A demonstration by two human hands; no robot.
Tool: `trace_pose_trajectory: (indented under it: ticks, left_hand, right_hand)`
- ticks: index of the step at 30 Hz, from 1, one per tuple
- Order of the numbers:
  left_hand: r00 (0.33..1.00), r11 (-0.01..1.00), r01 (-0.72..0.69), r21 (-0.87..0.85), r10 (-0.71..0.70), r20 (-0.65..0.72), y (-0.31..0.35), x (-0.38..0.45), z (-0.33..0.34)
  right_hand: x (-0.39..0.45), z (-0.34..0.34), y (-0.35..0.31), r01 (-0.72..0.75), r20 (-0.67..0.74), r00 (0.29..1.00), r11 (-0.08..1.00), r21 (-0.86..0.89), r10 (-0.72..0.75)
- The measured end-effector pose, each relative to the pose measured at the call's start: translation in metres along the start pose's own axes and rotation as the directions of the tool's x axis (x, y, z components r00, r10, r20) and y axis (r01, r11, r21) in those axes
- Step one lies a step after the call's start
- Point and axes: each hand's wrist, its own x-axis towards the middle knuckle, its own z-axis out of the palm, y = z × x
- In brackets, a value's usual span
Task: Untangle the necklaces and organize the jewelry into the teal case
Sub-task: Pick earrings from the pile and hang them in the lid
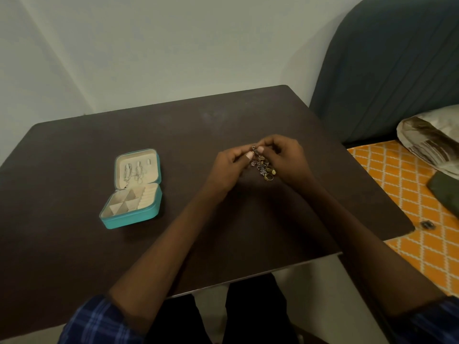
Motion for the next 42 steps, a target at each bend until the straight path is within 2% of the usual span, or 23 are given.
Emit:
trace_pose_trajectory:
  ticks: [3,6,11,16,19,22,27,35,39,42]
  left_hand:
    - [0.996,0.996,-0.084,-0.034,0.083,-0.039,0.009,0.000,-0.001]
    - [0.991,0.990,-0.125,-0.062,0.121,-0.059,0.012,0.000,-0.006]
    - [0.983,0.992,-0.107,-0.067,0.095,-0.156,0.005,0.002,-0.010]
    - [0.982,0.994,-0.067,-0.086,0.050,-0.183,0.003,0.000,-0.007]
    - [0.983,0.993,-0.022,-0.116,0.000,-0.184,0.002,0.000,-0.007]
    - [0.985,0.991,0.000,-0.131,-0.022,-0.170,0.000,-0.001,-0.009]
    - [0.985,0.998,0.008,-0.069,-0.019,-0.171,0.000,-0.001,-0.015]
    - [0.984,0.993,0.098,-0.071,-0.107,-0.143,-0.002,-0.002,-0.019]
    - [0.984,0.995,0.092,-0.047,-0.098,-0.149,-0.003,-0.002,-0.017]
    - [0.983,0.998,0.058,-0.035,-0.063,-0.173,-0.005,-0.001,-0.019]
  right_hand:
    - [0.003,-0.001,-0.004,0.022,0.020,1.000,0.998,0.063,-0.023]
    - [0.007,-0.003,-0.006,0.060,0.055,0.997,0.998,0.031,-0.061]
    - [0.007,0.000,-0.007,0.081,0.067,0.994,0.997,0.007,-0.081]
    - [0.004,0.005,-0.004,0.004,0.061,0.998,1.000,-0.024,-0.002]
    - [0.004,0.003,0.004,-0.019,0.028,0.999,0.954,-0.299,0.028]
    - [0.004,0.001,0.013,0.052,0.113,0.993,0.815,-0.578,0.017]
    - [0.002,0.008,0.013,0.109,0.158,0.987,0.648,-0.754,0.017]
    - [0.003,0.013,0.016,0.118,0.166,0.986,0.604,-0.788,0.024]
    - [0.001,0.012,0.012,0.133,0.176,0.984,0.652,-0.747,0.001]
    - [0.001,0.009,0.013,0.120,0.185,0.983,0.736,-0.666,0.008]
